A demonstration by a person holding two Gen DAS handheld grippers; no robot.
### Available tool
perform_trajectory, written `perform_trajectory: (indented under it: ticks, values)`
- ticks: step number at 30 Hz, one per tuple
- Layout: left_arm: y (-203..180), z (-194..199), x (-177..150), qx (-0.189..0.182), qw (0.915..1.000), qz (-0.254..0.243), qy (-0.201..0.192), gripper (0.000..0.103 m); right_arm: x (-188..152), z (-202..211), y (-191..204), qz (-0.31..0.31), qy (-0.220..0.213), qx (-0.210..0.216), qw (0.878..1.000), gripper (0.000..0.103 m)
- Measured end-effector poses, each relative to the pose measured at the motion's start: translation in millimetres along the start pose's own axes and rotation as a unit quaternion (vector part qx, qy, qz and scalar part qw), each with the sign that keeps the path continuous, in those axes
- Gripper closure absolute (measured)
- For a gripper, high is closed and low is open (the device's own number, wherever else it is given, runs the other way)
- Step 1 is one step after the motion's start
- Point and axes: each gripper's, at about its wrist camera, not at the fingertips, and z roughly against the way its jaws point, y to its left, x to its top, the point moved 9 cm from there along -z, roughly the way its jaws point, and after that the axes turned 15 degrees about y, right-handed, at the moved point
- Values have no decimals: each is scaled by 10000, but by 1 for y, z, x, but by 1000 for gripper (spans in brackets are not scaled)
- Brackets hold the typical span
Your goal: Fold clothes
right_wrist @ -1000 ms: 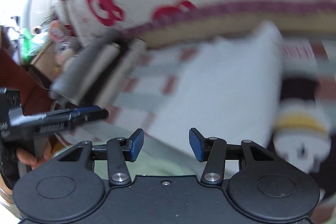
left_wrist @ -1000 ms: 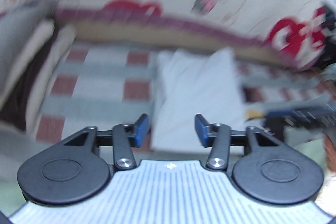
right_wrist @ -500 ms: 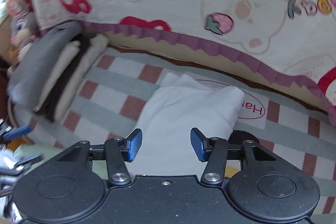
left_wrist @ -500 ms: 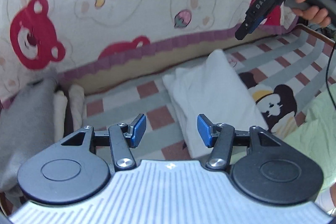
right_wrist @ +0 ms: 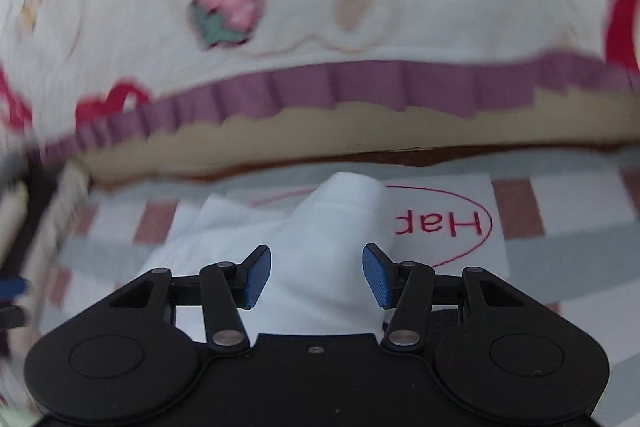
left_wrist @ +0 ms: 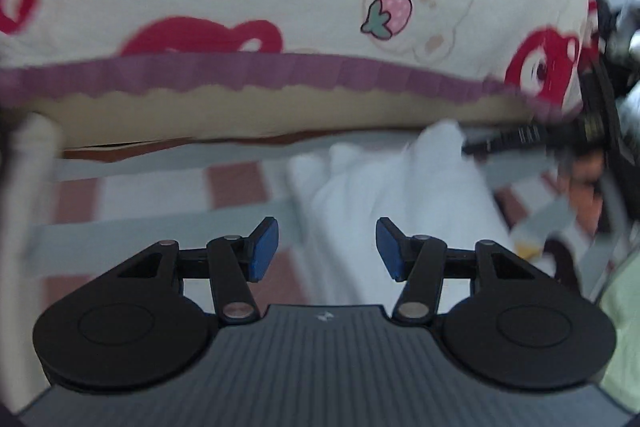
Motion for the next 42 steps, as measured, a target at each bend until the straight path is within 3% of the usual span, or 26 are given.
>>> perform_trajectory:
  ticks: [1, 3, 4, 10, 13, 16, 20, 21, 24, 25, 27, 30, 33, 35, 37, 39, 41, 42]
  values:
    - [5, -20, 10, -30, 9999, 101, 88, 50, 0, -5, -8, -63, -66, 66, 9999, 46]
    - [13, -60, 28, 397, 9987, 86, 306, 54, -1, -15, -20, -116, -135, 190, 9997, 46]
    - [12, -75, 36, 394, 9988, -3, 289, 54, -3, -20, -24, -88, -163, 219, 9996, 46]
    - [-2, -127, 61, -455, 9974, -205, 514, 52, -22, -43, -44, 61, 30, 242, 9997, 47]
    - [-18, -133, 63, -741, 9940, -616, 520, 50, -20, -39, -48, -116, 75, 505, 9986, 47]
    - [-24, -151, 64, -900, 9904, -598, 859, 42, -21, -29, -47, -213, -24, 796, 9966, 46]
    - [-7, -158, 71, 2, 9975, -127, 697, 41, -24, -22, -41, -275, -156, 1211, 9921, 46]
    - [-10, -157, 72, 3, 9982, -175, 581, 42, -25, -22, -38, -244, -136, 1249, 9918, 46]
    - [-25, -164, 64, -456, 9956, -238, 788, 44, -28, -25, -32, -31, -90, 1082, 9941, 46]
    - [-30, -166, 62, -437, 9956, -296, 774, 44, -30, -25, -31, 24, -84, 1036, 9946, 46]
    - [-38, -165, 60, -209, 9953, -664, 673, 93, -30, -26, -31, 29, -84, 998, 9950, 46]
    - [-48, -135, 61, 454, 9946, -936, 52, 93, -31, -29, -33, 61, -67, 860, 9963, 46]
    - [-64, -99, 59, 1229, 9808, -1346, -694, 93, -34, -34, -36, 288, -37, 419, 9987, 46]
    - [-60, -105, 55, 1485, 9785, -1300, -593, 93, -34, -37, -40, 390, -87, 68, 9992, 47]
    - [-45, -130, 52, 1519, 9835, -951, -251, 92, -33, -38, -46, 403, -199, -213, 9988, 47]
    - [-27, -142, 49, 1543, 9865, -552, -53, 80, -30, -39, -54, 246, -278, -501, 9981, 47]
    - [-20, -130, 50, 1720, 9844, -253, -276, 63, -27, -33, -56, 159, -383, -517, 9978, 48]
    - [-22, -117, 50, 1709, 9840, -235, -442, 61, -26, -28, -52, 220, -469, -457, 9976, 48]
